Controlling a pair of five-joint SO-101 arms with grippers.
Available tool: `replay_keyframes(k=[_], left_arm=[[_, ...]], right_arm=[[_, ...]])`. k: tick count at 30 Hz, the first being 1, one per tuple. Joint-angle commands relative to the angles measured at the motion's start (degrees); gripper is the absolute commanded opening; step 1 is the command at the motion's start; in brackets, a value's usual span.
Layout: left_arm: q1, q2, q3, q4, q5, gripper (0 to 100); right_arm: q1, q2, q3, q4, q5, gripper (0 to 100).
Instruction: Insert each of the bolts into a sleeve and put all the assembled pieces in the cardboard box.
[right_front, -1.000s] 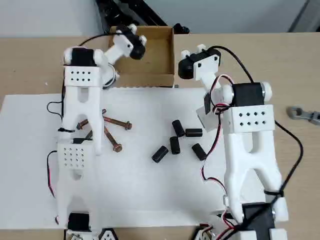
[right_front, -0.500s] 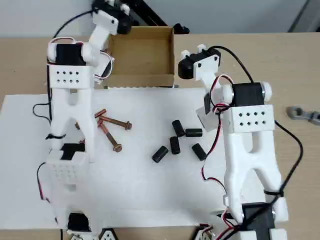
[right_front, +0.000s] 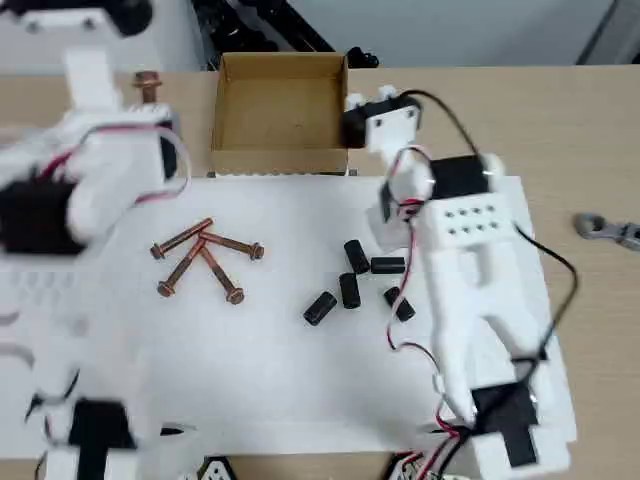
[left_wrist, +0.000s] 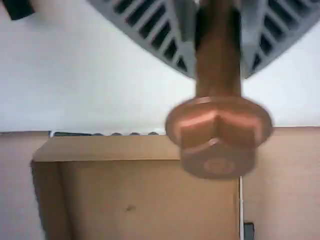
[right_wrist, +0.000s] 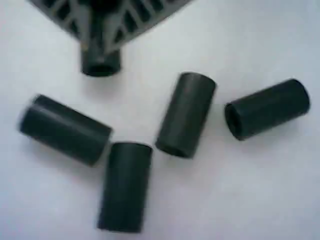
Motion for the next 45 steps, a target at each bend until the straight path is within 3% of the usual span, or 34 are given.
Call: replay_keyframes(k=[1, 5, 13, 16, 19, 45], left_arm=[[-0.18, -10.2, 4.44, 0.26, 0.7, 0], [-0.18, -16.09, 5.58, 0.09, 0.53, 1], [-0.18, -23.12, 5.76, -1.32, 0.53, 1], [-0.18, -24.62, 5.85, -1.32, 0.53, 1], [-0.18, -25.05, 5.85, -0.53, 0.53, 1], [-0.18, -25.23, 11.56, 0.26, 0.44, 1]], right_arm=[[-1.98, 2.15, -0.53, -3.56, -3.6, 0.8], [-2.42, 4.0, -0.62, -7.43, -4.13, 0.9], [-2.68, 4.97, -0.26, -5.05, -4.22, 0.9], [-2.68, 8.13, -0.35, -4.62, -7.38, 5.4], [-2.77, 12.09, -0.62, -4.97, -10.02, 10.8], [-5.76, 32.31, -7.65, -16.75, -10.64, 11.1]])
